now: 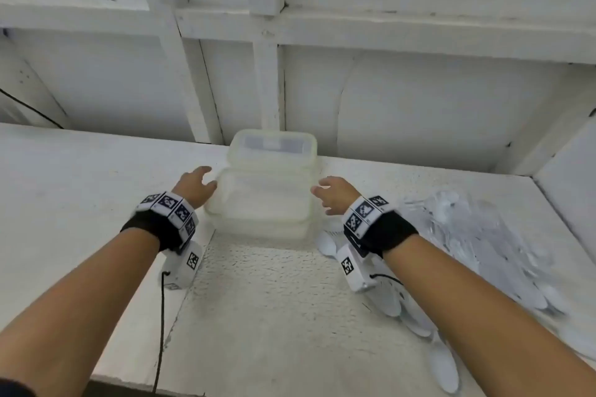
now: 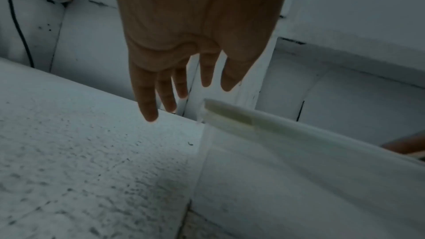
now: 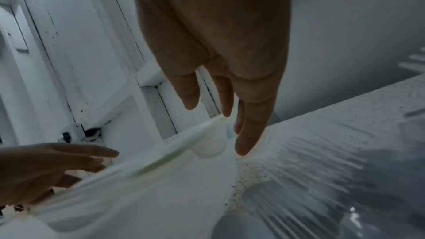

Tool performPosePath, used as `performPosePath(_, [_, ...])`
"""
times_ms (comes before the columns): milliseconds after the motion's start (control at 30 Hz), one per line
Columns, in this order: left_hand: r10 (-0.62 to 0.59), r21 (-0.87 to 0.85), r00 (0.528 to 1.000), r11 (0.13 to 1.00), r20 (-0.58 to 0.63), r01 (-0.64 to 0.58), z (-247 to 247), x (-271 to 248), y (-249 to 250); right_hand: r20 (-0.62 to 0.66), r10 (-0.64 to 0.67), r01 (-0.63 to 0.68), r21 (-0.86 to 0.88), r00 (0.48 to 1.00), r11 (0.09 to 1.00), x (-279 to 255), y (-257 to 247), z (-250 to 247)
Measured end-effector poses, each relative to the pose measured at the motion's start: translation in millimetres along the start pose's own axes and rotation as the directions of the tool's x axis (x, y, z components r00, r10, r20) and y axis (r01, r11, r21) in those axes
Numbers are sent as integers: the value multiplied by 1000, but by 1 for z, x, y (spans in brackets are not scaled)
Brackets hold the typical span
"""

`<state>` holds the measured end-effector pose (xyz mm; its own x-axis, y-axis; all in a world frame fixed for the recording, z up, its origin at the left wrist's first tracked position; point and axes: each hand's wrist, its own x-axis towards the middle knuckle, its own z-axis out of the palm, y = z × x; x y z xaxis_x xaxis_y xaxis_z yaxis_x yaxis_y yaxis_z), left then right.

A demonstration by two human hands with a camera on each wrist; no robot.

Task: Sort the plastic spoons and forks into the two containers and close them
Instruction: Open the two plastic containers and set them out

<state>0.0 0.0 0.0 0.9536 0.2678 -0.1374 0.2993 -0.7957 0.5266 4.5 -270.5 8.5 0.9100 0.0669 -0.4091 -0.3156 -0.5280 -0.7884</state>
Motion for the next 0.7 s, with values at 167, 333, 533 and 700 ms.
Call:
performPosePath(167, [-69, -49, 987, 996, 145, 77, 5, 7, 9, -2, 16, -16, -32, 1000, 999, 14, -3, 13])
performPosePath(333, [-52, -80, 994, 995, 101, 60, 7, 8, 8, 3, 29, -29, 90, 1000, 995, 17, 1, 17])
performPosePath(533, [-37, -148, 998, 988, 59, 46, 3, -22, -4, 99, 74, -96, 246, 992, 964, -29, 1, 13])
performPosePath(700, [-77, -191, 992, 977, 101, 96, 18, -60, -19, 151, 64, -104, 272, 986, 957, -77, 26, 13])
